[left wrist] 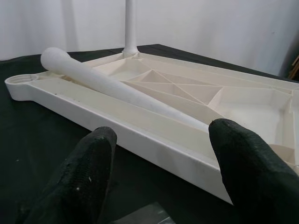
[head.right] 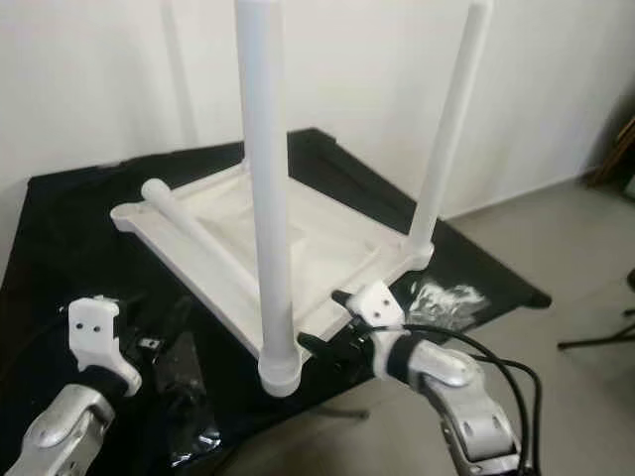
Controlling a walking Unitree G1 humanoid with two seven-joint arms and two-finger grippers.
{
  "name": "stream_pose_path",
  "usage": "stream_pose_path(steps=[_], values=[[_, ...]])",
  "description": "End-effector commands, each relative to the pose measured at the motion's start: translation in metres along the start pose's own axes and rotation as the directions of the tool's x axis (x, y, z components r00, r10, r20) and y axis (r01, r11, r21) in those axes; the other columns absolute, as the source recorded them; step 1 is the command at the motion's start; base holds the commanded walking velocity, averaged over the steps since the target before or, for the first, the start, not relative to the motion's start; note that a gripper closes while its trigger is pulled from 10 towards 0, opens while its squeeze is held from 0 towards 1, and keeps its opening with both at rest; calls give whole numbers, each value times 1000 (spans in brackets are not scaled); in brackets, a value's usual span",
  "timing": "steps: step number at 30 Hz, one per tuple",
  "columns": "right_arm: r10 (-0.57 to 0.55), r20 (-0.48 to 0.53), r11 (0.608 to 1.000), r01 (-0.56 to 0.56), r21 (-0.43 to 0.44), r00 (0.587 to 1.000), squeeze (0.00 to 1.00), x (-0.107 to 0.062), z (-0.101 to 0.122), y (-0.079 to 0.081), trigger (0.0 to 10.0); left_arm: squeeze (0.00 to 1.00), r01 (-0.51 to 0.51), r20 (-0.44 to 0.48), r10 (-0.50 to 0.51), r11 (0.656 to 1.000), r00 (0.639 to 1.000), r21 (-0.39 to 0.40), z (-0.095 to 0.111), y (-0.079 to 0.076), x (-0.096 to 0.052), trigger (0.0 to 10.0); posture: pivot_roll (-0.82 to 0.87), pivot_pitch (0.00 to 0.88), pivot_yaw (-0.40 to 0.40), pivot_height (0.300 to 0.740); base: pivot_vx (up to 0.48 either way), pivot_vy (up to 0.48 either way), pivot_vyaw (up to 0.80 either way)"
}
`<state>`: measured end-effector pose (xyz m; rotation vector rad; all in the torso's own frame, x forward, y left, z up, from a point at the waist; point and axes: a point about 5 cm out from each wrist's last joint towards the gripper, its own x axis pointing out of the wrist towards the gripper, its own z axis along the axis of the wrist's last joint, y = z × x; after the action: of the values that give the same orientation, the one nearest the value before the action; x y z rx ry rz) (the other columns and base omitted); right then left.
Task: Building children table
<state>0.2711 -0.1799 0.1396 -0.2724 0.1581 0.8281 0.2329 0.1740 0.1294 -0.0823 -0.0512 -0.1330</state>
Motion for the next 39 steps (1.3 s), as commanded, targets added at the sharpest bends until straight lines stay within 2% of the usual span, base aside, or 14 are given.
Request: stream_pose_path(steps=[1,2,3,4,5,10,13,14,19,25,26,27,31,39], values=[[1,6,1000,-1,-2,1000,0,-3,2,-6,10000,0,3,-11,-3,1000,1000,7,0,0,1,10000,-23,0,-12,740,0,0,0],[3,-16,1000,-4,-19,1000,0,-9,3,-14,10000,0,6,-13,-6,1000,1000,14,0,0,1,10000,-23,0,-16,740,0,0,0],[85,-58,996,-87,-33,995,0,-21,5,-14,10000,0,15,-14,-15,1000,1000,22,1,0,0,10000,-24,0,-15,740,0,0,0],[85,-58,996,-87,-33,995,0,-21,5,-14,10000,0,15,-14,-15,1000,1000,22,1,0,0,10000,-24,0,-15,740,0,0,0],[202,-64,979,-204,-17,977,0,-28,8,-6,10000,0,36,-13,-36,999,999,28,1,-1,1,10000,-24,0,-12,740,0,0,0],[291,-47,957,-290,19,956,0,-31,11,1,10000,0,62,-10,-62,997,998,40,2,-2,0,10000,-24,0,-12,740,0,0,0],[370,28,929,-370,12,929,0,-16,22,0,10000,0,238,-22,-237,966,971,96,0,-2,-9,10000,-25,0,2,740,0,0,0],[370,28,929,-370,12,929,0,-16,22,0,10000,0,238,-22,-237,966,971,96,0,-2,-9,10000,-25,0,2,740,0,0,0],[401,92,916,-402,-9,911,0,6,30,-12,10000,0,398,-54,-396,917,917,35,-2,9,-29,10000,-7,0,-6,740,0,0,0],[491,92,869,-494,9,866,0,13,34,-8,10000,0,458,-79,-456,889,887,10,-1,7,-38,10000,-2,0,-8,740,0,0,0],[565,74,823,-567,8,821,0,19,36,-2,10000,0,503,-81,-502,864,861,-4,1,7,-45,10000,9,0,-15,740,0,0,0],[594,64,803,-596,10,802,0,20,36,0,10000,0,514,-76,-513,858,855,-12,2,7,-47,10000,9,0,-15,740,0,0,0],[640,40,767,-641,8,767,0,22,36,3,10000,0,532,-59,-533,846,844,-38,3,8,-49,10000,16,0,-14,740,0,0,0],[611,37,791,-608,-69,791,0,40,43,-5,10000,0,553,-2,-556,827,831,-101,3,11,-50,10000,22,0,-18,740,0,0,0]])
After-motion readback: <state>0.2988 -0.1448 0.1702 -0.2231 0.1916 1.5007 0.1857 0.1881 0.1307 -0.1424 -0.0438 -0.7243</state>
